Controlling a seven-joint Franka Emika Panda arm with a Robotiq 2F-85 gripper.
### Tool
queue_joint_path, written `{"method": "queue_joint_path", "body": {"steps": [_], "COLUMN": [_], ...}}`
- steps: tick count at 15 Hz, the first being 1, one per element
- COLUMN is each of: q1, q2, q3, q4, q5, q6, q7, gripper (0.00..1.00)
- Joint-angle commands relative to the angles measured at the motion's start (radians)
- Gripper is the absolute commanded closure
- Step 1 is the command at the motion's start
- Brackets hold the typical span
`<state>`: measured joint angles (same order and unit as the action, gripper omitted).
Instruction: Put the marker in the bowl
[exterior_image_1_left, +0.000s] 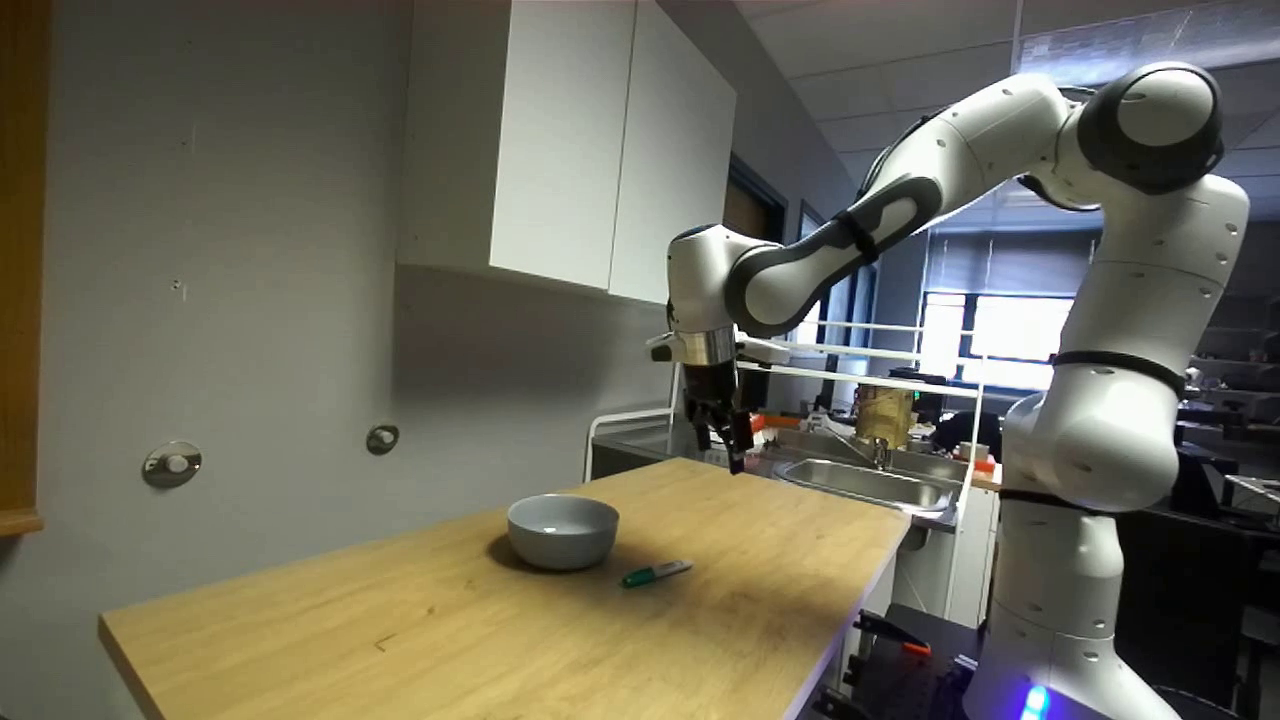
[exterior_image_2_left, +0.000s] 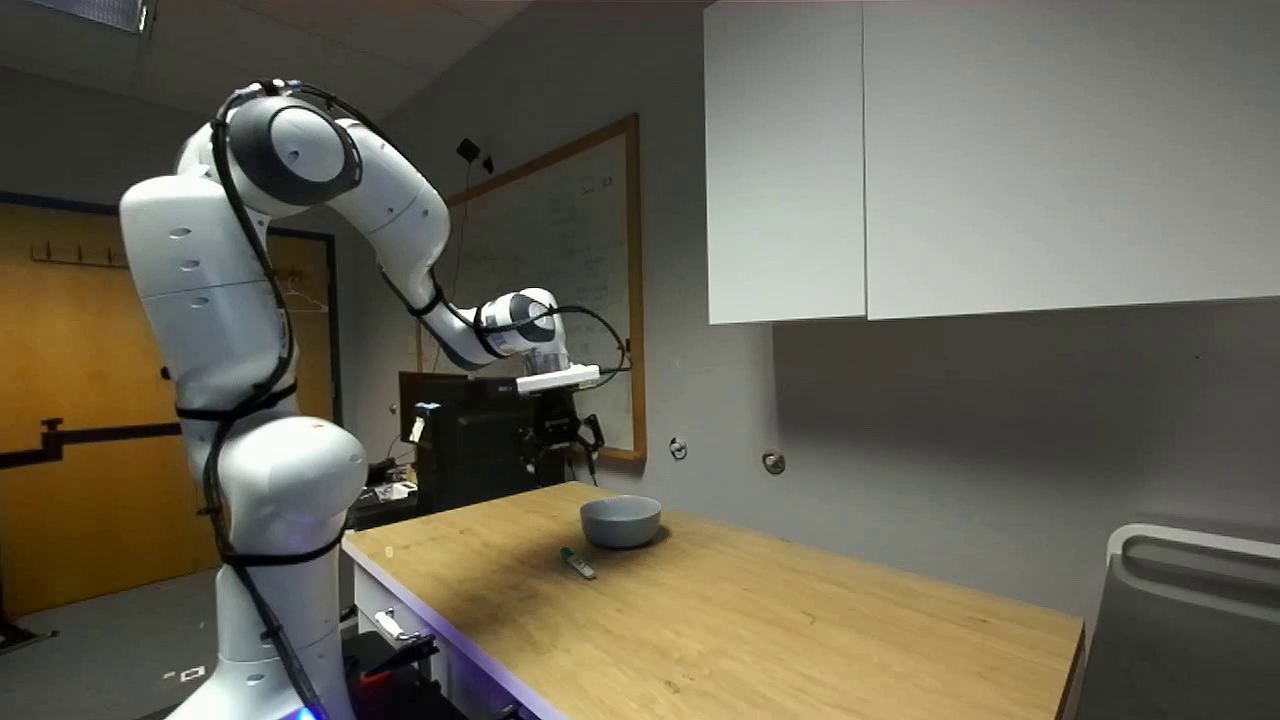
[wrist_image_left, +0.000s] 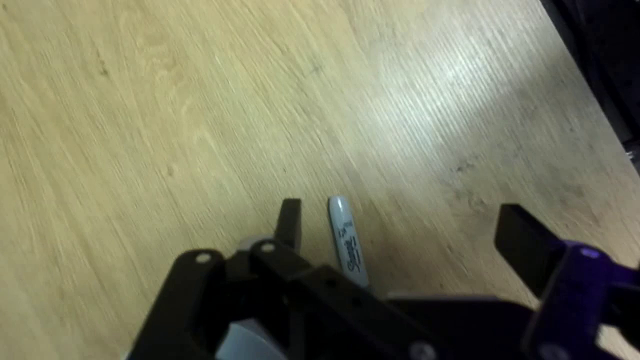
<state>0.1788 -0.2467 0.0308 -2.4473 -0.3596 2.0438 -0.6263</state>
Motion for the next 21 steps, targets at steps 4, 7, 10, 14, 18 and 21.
{"method": "queue_joint_path", "body": {"steps": [4,7,10,14,18,21], "q1": [-0.013,-0.034,-0.063,-0.092,-0.108,-0.115], "q2": [0.123,0.171,0.227,0.29,0.34,0.388], "q3": [-0.028,-0.033,-0.028,-0.016,-0.009,-0.004], "q4": [0.089,0.113,0.146,0.173,0.191,0.215], "q5": [0.22,0.302,0.35,0.37,0.367,0.361], "q6": [0.083,0.096,0.098,0.114,0.132,0.138], "q7": [-0.386,-0.511,-0.579,-0.536,-0.455,-0.383], "gripper": [0.0,0.0,0.0,0.0,0.0,0.0]}}
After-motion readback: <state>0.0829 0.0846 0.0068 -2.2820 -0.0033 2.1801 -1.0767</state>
